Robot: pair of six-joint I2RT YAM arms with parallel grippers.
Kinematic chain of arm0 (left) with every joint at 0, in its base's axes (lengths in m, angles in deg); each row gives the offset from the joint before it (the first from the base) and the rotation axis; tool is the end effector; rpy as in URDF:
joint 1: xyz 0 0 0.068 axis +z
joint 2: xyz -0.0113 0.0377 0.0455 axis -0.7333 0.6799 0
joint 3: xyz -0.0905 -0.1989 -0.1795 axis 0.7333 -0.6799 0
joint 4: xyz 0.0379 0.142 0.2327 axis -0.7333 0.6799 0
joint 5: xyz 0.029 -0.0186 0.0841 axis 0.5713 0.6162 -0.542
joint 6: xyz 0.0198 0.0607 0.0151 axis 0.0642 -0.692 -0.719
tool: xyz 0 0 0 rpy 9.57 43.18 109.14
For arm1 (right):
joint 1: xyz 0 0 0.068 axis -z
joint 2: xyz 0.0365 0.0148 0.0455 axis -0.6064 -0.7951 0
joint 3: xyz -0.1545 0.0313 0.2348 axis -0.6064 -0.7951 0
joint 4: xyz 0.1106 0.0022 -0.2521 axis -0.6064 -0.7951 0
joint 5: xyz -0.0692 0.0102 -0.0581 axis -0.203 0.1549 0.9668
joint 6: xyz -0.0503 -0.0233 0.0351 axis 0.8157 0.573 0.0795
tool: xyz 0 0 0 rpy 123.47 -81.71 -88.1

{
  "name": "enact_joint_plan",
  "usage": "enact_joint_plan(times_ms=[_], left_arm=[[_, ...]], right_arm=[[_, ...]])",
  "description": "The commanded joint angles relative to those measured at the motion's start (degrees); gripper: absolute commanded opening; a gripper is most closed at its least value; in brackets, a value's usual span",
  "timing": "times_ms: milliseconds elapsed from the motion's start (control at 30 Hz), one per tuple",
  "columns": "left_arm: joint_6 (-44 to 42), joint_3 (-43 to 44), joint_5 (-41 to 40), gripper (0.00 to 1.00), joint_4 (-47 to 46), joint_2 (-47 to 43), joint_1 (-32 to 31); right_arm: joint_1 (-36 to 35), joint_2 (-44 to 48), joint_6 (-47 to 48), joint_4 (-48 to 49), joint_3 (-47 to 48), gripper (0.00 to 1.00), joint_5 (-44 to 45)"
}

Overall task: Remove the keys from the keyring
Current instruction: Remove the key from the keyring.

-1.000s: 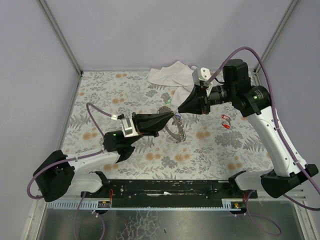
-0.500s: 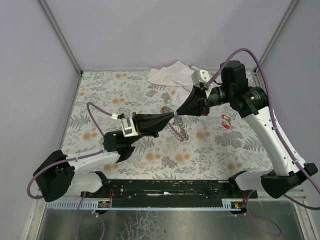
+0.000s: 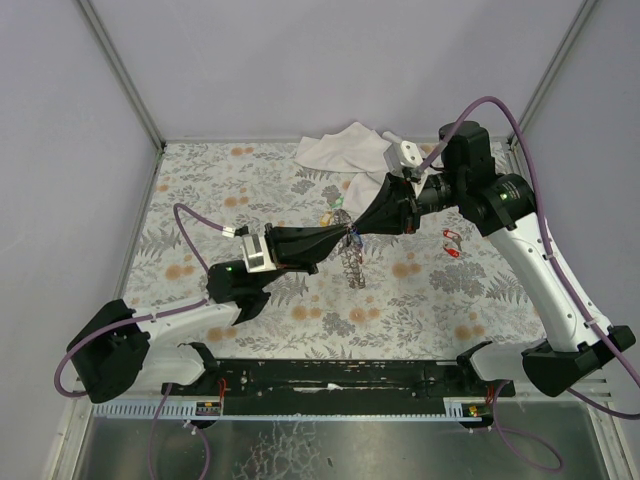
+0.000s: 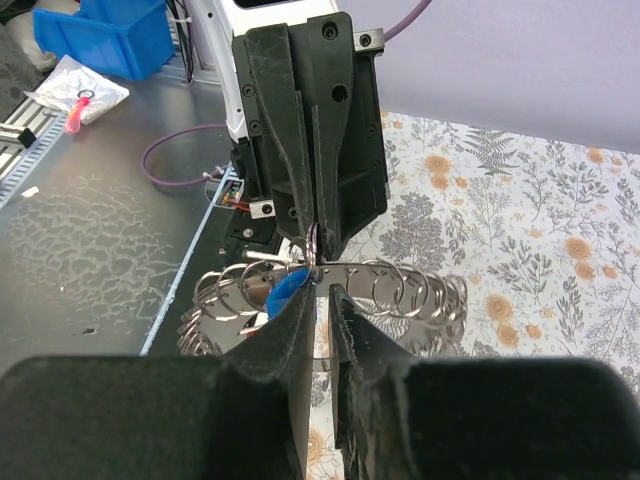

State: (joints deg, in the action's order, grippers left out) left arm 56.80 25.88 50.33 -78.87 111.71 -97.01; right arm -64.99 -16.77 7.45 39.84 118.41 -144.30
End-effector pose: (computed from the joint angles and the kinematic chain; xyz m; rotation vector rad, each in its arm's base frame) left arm 0.1482 -0.2020 0.3542 0.5738 0.5556 -1.0746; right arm 0.2105 0.1659 0.4789 -1.4941 1.1009 1.2187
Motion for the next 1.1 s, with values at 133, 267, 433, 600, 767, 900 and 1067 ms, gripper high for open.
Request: enact_joint_plan(times_ms=[133,267,433,600,767,900,1067], left_arm=[[0.1,1.6,-0.9,0.0,-4.2,0.7,-0.3],[0.2,1.5,-1.0,0.0,-4.1,0.6,-0.3],[0.3,1.4,-0.9,0.0,-4.1,0.7,-0.2],[0.3,1.0,-0.8,0.0,-4.1,0.7,-0.3],[0.6,0.8,-0.4,0.0,-4.1,0.6,-0.3],[1.0,0.4,-0.3,0.01,-4.1,0.4,-0.3],[1.8,-1.4,-2.1,0.18,-4.1,-0.4,-0.2]], right_arm=[[-0.6,1.2,-1.2,1.7,1.1,0.2,-2.7],[-0.6,1.3,-1.7,2.2,1.1,0.21,-2.4],[-0.6,1.3,-3.4,4.3,0.0,0.18,-2.3],[-0.6,1.4,-3.7,4.7,-0.2,0.08,-1.8],[-0.6,1.4,-2.6,4.4,-0.8,0.0,-0.6],[-0.6,1.6,-0.4,2.7,-0.6,0.0,0.2],[-0.5,1.8,1.7,1.2,-0.8,0.0,2.3]])
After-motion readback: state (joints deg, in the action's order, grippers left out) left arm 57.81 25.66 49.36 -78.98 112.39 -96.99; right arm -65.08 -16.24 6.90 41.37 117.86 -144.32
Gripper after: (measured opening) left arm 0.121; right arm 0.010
